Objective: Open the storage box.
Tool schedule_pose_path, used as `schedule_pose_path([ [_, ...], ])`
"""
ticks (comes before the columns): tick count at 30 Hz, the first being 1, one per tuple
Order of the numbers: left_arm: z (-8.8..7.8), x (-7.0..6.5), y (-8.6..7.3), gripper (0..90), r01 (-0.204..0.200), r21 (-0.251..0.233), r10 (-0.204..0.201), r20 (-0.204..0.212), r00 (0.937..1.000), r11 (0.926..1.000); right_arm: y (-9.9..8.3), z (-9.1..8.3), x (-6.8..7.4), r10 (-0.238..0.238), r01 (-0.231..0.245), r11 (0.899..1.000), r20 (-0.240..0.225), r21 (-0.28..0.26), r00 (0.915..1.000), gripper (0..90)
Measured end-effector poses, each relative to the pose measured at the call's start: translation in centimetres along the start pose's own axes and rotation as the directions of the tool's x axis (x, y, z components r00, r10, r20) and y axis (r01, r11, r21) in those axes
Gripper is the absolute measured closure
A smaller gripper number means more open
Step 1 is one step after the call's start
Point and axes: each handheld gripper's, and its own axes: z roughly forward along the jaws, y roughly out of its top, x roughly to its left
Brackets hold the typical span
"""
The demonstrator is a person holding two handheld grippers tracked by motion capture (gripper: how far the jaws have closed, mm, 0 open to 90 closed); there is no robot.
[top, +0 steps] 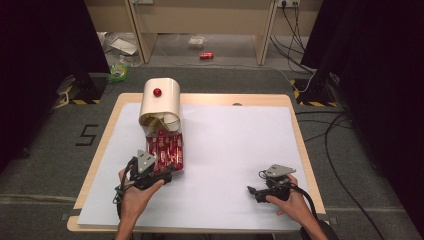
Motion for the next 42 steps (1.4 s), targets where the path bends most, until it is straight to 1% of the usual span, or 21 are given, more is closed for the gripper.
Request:
schedule_pose_path([
  [3,0.2,0.1,0.0,24.5,0.002,0.002,-0.002,-0.002,1.0000,1.0000,0.0,0.0,0.0,0.000,0.000,1.000,0.000,0.000,1.0000,15.2],
  [5,0.4,0.1,0.1,24.3,0.012,-0.001,-0.012,-0.003,0.9999,0.9999,0.0,0.0,0.0,0.000,0.000,1.000,0.000,0.000,1.0000,15.2],
  [12,0.9,0.2,0.4,23.3,0.011,-0.004,-0.011,-0.009,0.9999,0.9999,0.0,0.0,0.0,-0.001,0.001,1.000,0.000,0.000,1.0000,15.2],
  [16,1.1,0.4,0.5,24.0,0.018,-0.005,-0.019,-0.013,0.9997,0.9998,0.0,0.0,0.0,0.000,0.000,1.000,0.000,0.000,1.0000,15.2],
  [20,1.3,0.6,0.6,26.3,0.023,-0.004,-0.023,-0.020,0.9995,0.9997,0.0,0.0,0.0,0.000,0.000,1.000,0.000,0.000,1.0000,15.2],
  [24,1.8,0.7,0.8,29.0,0.024,-0.007,-0.024,-0.036,0.9991,0.9997,0.0,0.0,0.0,0.000,0.000,1.000,0.000,0.000,1.0000,15.2],
  [27,2.0,0.8,0.8,31.6,0.025,-0.008,-0.025,-0.037,0.9990,0.9997,0.0,0.0,0.0,0.000,0.000,1.000,-0.001,0.000,1.0000,15.2],
  [32,2.8,0.9,0.7,36.9,0.028,0.003,-0.028,-0.042,0.9987,0.9996,0.0,0.0,0.0,0.000,0.000,1.000,0.000,0.000,1.0000,15.1],
  [40,3.6,1.0,0.8,41.7,0.036,0.008,-0.036,-0.051,0.9981,0.9993,0.0,0.0,0.0,0.001,-0.001,1.000,-0.001,0.000,1.0000,15.2],
  [42,3.9,1.1,0.8,45.2,0.034,0.008,-0.034,-0.059,0.9977,0.9994,0.0,0.0,0.0,0.001,-0.001,1.000,-0.001,0.000,1.0000,15.2],
])
